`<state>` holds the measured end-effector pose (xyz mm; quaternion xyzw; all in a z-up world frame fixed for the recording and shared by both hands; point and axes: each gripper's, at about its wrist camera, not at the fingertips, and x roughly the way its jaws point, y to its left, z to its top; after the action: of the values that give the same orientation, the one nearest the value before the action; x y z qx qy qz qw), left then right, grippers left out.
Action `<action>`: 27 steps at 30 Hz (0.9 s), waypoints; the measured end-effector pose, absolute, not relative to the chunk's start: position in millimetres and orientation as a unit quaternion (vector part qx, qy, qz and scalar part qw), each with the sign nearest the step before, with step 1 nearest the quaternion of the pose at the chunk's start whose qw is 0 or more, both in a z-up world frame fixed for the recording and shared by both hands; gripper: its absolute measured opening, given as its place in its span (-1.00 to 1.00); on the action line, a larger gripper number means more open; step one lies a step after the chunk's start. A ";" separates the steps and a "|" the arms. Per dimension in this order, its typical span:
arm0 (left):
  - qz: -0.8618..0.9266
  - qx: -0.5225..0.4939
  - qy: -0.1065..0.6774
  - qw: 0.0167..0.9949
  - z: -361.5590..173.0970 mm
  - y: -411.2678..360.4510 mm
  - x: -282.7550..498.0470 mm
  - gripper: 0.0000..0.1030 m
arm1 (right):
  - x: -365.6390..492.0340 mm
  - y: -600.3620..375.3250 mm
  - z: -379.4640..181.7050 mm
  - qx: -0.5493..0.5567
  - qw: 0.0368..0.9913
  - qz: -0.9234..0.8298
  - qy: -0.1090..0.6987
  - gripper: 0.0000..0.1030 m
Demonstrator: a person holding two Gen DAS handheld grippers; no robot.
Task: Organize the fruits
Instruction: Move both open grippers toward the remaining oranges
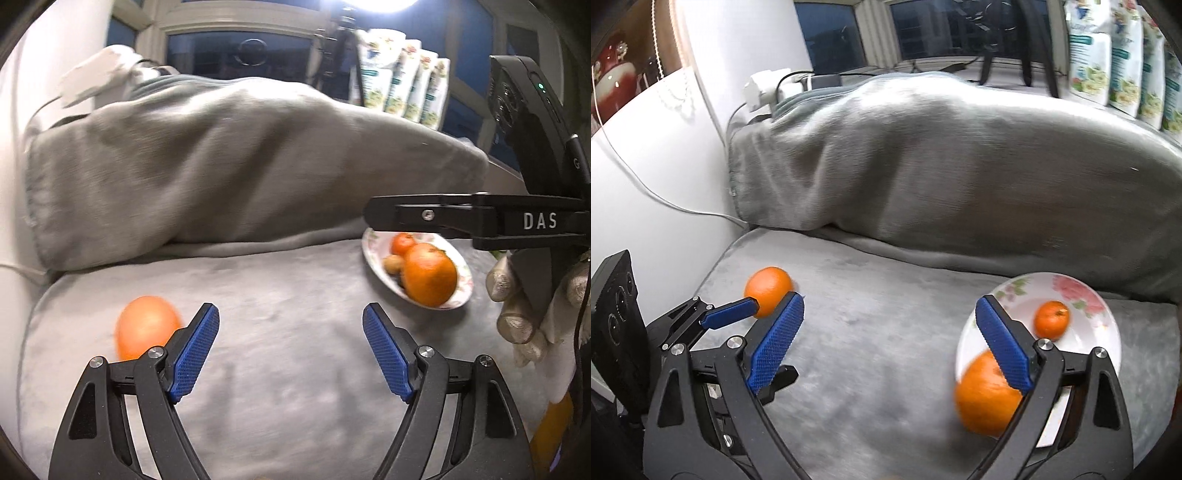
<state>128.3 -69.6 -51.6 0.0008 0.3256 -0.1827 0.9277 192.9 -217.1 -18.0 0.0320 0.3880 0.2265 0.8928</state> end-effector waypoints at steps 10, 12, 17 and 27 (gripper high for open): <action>-0.132 -0.017 0.329 0.935 -62.0 -17.4 128.0 0.56 | 201.1 -165.7 -29.6 0.025 0.877 0.269 0.397 0.87; -0.124 -0.022 0.331 0.935 -64.9 -8.6 128.6 0.56 | 202.9 -157.5 -33.0 0.025 0.873 0.279 0.400 0.87; -0.114 -0.037 0.347 0.930 -78.0 10.7 134.0 0.56 | 212.4 -130.8 -43.4 0.035 0.857 0.305 0.413 0.87; -0.133 -0.078 0.383 0.911 -100.5 27.3 155.6 0.56 | 239.1 -81.7 -79.6 0.079 0.806 0.353 0.467 0.87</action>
<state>155.6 27.3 -100.5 -0.0785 0.3832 -0.1327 0.9107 239.1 -81.7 -79.6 0.0792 0.4674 0.3535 0.8064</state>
